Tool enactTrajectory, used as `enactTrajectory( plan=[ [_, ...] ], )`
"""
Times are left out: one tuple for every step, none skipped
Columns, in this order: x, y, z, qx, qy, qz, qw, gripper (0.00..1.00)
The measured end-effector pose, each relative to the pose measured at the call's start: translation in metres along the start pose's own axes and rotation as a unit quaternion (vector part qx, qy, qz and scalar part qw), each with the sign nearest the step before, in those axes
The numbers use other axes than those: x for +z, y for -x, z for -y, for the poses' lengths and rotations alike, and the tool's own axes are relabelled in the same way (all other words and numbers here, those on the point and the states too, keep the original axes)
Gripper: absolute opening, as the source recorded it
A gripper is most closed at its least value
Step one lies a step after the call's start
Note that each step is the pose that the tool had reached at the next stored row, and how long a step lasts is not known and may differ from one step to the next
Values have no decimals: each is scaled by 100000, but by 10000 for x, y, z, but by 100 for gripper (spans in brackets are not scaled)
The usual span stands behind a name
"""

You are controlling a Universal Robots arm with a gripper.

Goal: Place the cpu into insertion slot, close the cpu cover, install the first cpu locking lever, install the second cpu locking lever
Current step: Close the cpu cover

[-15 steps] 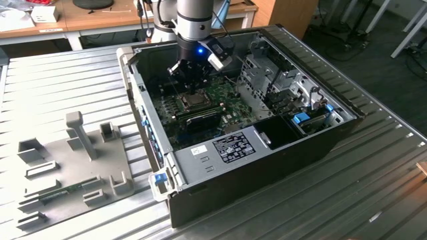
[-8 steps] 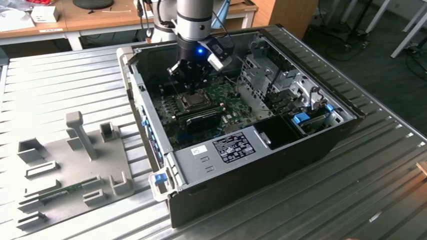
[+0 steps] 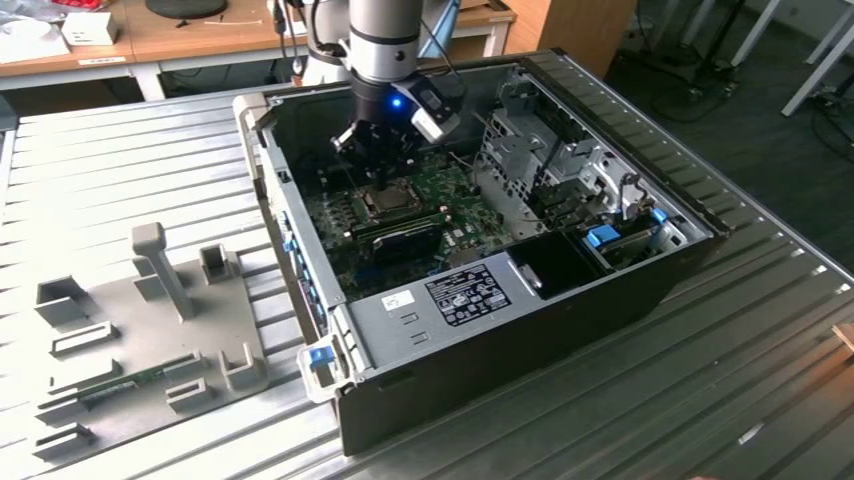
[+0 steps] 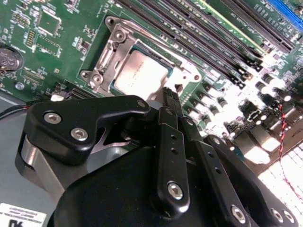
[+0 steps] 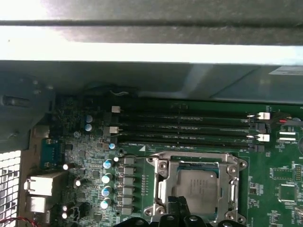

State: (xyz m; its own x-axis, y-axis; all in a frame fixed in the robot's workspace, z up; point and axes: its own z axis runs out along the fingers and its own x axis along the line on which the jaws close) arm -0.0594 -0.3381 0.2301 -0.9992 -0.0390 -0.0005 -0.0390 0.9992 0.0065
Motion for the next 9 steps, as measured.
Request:
enactTrajectory(
  plan=[
    [7,-10,0,1,1,4,100000,10],
    [17,-17,-1,4,-2,0,100000,10],
    [33,-20,-1,1,0,2,100000,10],
    [51,-24,-1,2,3,5,100000,10],
    [69,-27,-1,3,2,4,100000,10],
    [87,-29,-1,5,0,4,100000,10],
    [102,-31,-1,1,-1,2,100000,10],
    [111,-32,-1,-5,3,5,100000,10],
    [114,-33,0,-3,-1,2,100000,10]
  ],
)
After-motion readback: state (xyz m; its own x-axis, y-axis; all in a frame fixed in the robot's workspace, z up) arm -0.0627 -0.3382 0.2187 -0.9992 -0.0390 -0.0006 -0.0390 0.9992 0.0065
